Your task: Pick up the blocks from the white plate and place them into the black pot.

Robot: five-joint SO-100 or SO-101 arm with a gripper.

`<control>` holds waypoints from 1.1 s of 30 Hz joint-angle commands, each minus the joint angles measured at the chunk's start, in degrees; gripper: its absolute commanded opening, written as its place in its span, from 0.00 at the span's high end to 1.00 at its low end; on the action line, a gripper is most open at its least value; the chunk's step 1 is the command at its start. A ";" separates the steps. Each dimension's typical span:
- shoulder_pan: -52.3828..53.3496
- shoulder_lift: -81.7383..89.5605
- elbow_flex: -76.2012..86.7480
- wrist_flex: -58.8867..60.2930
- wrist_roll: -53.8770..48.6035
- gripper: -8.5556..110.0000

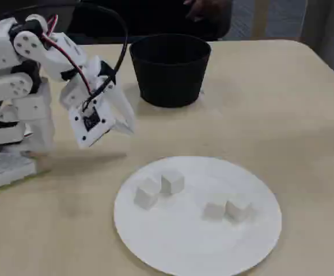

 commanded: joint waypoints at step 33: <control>11.25 -51.24 -45.35 5.27 14.50 0.95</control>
